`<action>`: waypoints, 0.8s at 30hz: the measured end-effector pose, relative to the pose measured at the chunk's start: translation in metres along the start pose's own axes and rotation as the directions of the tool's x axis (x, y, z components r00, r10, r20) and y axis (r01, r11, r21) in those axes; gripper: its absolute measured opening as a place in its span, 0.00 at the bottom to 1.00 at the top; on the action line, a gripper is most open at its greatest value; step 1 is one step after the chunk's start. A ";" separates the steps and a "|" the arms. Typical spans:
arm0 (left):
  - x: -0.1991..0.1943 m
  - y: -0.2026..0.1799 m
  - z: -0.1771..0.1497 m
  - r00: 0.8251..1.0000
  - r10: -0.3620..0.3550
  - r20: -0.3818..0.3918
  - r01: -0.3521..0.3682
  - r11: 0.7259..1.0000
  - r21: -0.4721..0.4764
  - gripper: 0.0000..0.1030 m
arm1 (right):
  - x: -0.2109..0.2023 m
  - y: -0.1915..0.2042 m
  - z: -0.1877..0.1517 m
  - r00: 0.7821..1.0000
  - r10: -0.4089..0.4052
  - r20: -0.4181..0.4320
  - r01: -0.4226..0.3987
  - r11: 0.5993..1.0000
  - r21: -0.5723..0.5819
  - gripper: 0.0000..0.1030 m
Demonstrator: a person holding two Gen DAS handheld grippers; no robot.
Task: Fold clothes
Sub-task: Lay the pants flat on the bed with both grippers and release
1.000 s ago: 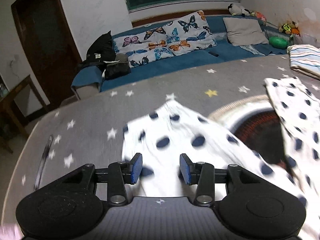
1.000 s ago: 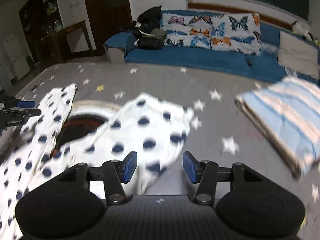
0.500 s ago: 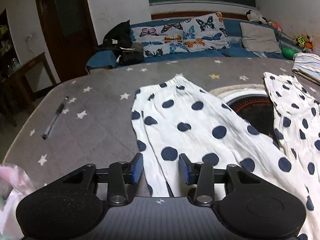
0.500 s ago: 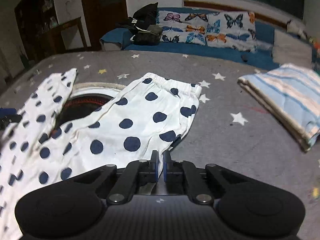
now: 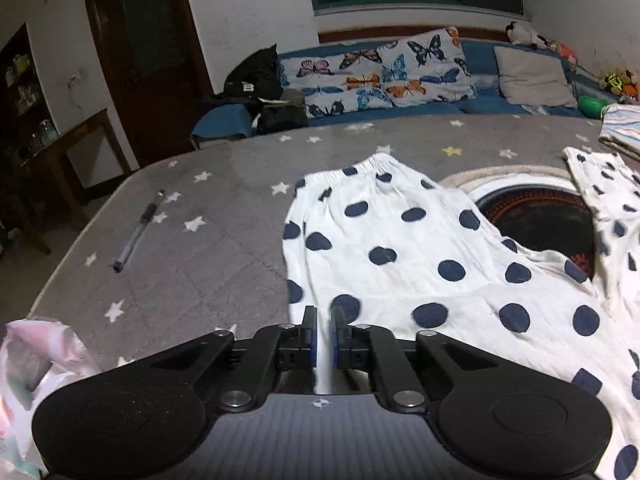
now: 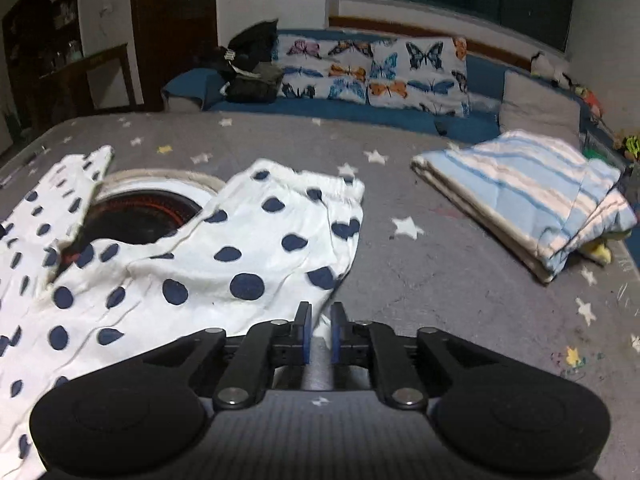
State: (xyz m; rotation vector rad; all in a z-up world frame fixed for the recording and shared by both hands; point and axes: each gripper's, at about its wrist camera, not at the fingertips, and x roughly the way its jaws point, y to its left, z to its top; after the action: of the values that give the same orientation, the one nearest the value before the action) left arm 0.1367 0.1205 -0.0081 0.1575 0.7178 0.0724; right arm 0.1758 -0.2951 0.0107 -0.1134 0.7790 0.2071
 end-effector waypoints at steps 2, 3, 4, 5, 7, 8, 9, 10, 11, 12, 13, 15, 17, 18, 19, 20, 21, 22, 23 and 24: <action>-0.010 -0.002 0.000 1.000 -0.008 0.016 0.008 1.000 0.000 0.09 | -0.010 0.006 0.000 1.000 0.029 0.012 -0.028 1.000 -0.009 0.10; -0.015 -0.002 0.000 1.000 -0.013 0.024 0.013 1.000 0.000 0.09 | -0.015 0.009 -0.001 0.999 0.045 0.016 -0.044 0.999 -0.016 0.10; -0.020 -0.006 -0.001 0.999 -0.032 0.028 0.032 0.999 0.005 0.09 | -0.019 0.015 -0.002 0.998 0.066 0.016 -0.066 0.997 -0.027 0.10; -0.026 -0.010 -0.003 0.998 -0.058 0.030 0.058 0.998 0.012 0.09 | -0.023 0.021 -0.004 0.996 0.088 0.015 -0.087 0.995 -0.039 0.11; -0.035 -0.019 -0.008 0.994 -0.105 0.028 0.104 0.994 0.023 0.10 | -0.027 0.034 -0.010 0.992 0.128 0.004 -0.128 0.990 -0.064 0.11; -0.038 -0.023 -0.011 0.992 -0.125 0.024 0.124 0.992 0.026 0.10 | -0.028 0.040 -0.014 0.989 0.147 -0.004 -0.147 0.986 -0.077 0.11; -0.041 -0.027 -0.014 0.990 -0.139 0.022 0.138 0.990 0.035 0.10 | -0.029 0.046 -0.017 0.987 0.163 -0.012 -0.164 0.983 -0.089 0.11; -0.044 -0.031 -0.018 0.988 -0.152 0.020 0.151 0.987 0.045 0.10 | -0.028 0.052 -0.021 0.985 0.170 -0.022 -0.171 0.980 -0.100 0.11; -0.047 -0.034 -0.022 0.987 -0.161 0.020 0.160 0.985 0.057 0.10 | -0.028 0.056 -0.025 0.984 0.175 -0.032 -0.178 0.978 -0.110 0.11; -0.048 -0.036 -0.027 0.986 -0.164 0.012 0.163 0.984 0.069 0.11 | -0.027 0.059 -0.030 0.983 0.178 -0.043 -0.182 0.976 -0.117 0.11; -0.050 -0.038 -0.031 0.986 -0.165 0.004 0.164 0.983 0.082 0.11 | -0.026 0.061 -0.034 0.983 0.178 -0.053 -0.183 0.975 -0.123 0.11; -0.049 -0.039 -0.040 0.986 -0.164 -0.020 0.165 0.982 0.087 0.11 | -0.027 0.062 -0.042 0.985 0.160 -0.065 -0.168 0.977 -0.135 0.11; -0.054 -0.037 -0.049 0.987 -0.159 -0.012 0.160 0.982 0.099 0.11 | -0.030 0.057 -0.048 0.987 0.148 -0.059 -0.155 0.979 -0.131 0.12; -0.057 -0.036 -0.052 0.988 -0.154 -0.009 0.154 0.982 0.110 0.11 | -0.033 0.055 -0.050 0.988 0.140 -0.063 -0.147 0.981 -0.126 0.12; -0.058 -0.034 -0.054 0.989 -0.149 -0.010 0.149 0.982 0.115 0.11 | -0.036 0.052 -0.052 0.989 0.132 -0.067 -0.140 0.982 -0.125 0.12; -0.060 -0.033 -0.055 0.989 -0.144 -0.012 0.145 0.982 0.118 0.11 | -0.039 0.050 -0.055 0.990 0.124 -0.071 -0.132 0.983 -0.126 0.12; -0.063 -0.032 -0.056 0.989 -0.144 -0.014 0.145 0.982 0.118 0.11 | -0.042 0.050 -0.057 0.991 0.115 -0.074 -0.124 0.983 -0.134 0.12; -0.066 -0.031 -0.056 0.989 -0.145 -0.017 0.146 0.982 0.117 0.11 | -0.045 0.050 -0.058 0.992 0.103 -0.077 -0.113 0.983 -0.144 0.13; -0.072 -0.033 -0.057 0.988 -0.157 -0.014 0.157 0.980 0.120 0.11 | -0.049 0.052 -0.059 0.993 0.094 -0.076 -0.104 0.983 -0.151 0.16; -0.078 -0.035 -0.057 0.985 -0.170 -0.011 0.170 0.978 0.122 0.11 | -0.054 0.054 -0.060 0.993 0.090 -0.074 -0.100 0.982 -0.158 0.17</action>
State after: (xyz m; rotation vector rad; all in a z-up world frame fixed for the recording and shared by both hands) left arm 0.0408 0.0835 -0.0058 0.2128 0.7338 -0.1359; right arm 0.0852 -0.2610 0.0052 -0.2377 0.8345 0.3589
